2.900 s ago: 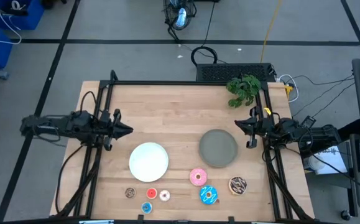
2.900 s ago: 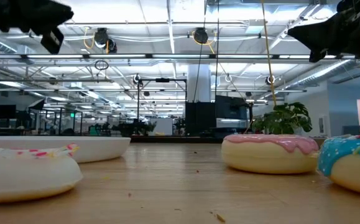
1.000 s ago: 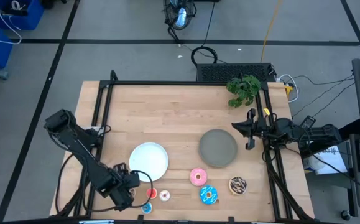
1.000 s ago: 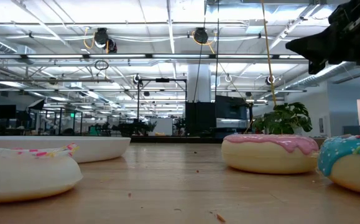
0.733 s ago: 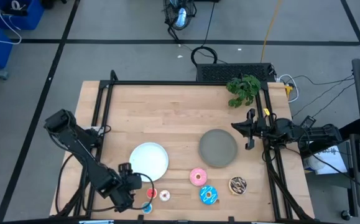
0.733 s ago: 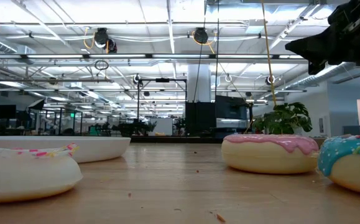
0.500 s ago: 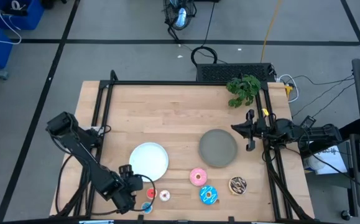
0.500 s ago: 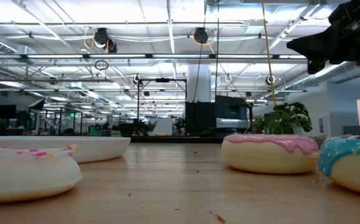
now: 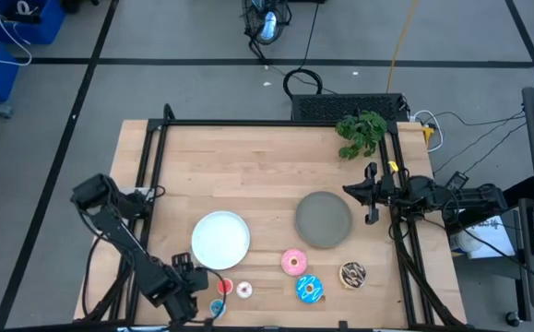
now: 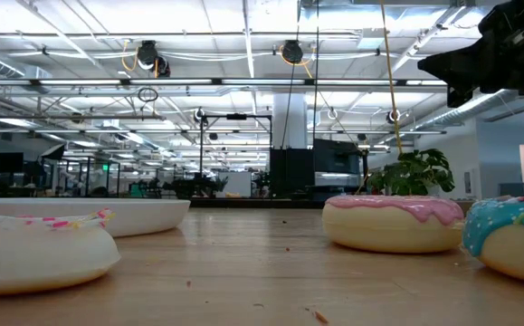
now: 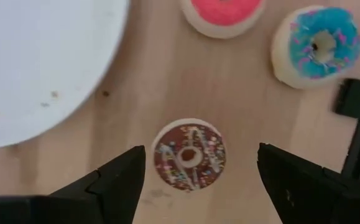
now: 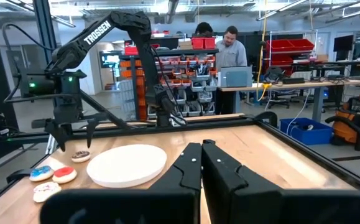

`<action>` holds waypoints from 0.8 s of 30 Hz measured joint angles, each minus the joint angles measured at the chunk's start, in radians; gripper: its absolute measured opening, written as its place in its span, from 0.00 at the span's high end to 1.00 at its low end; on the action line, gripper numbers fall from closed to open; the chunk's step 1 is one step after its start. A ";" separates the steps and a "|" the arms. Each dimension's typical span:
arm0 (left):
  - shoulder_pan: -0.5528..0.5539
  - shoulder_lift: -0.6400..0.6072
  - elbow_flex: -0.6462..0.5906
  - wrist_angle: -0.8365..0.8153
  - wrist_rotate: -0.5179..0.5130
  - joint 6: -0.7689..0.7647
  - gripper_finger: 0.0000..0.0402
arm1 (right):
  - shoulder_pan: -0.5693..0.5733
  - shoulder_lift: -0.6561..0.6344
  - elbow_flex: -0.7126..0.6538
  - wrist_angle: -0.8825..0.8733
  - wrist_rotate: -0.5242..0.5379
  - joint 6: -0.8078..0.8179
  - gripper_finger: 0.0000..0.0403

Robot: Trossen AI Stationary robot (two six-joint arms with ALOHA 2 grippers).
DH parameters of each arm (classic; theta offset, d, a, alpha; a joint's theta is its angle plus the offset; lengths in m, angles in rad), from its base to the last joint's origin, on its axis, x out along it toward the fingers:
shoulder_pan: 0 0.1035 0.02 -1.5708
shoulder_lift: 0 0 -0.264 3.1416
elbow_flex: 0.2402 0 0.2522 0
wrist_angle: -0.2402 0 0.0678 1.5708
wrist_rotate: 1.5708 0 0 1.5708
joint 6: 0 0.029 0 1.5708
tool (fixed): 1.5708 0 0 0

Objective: Pick & Place donuts
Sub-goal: Put the small brown donut on the white plate

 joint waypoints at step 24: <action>0.012 0.075 -0.006 0.009 0.030 0.133 0.19 | 0.000 0.000 0.000 0.000 0.004 0.001 1.00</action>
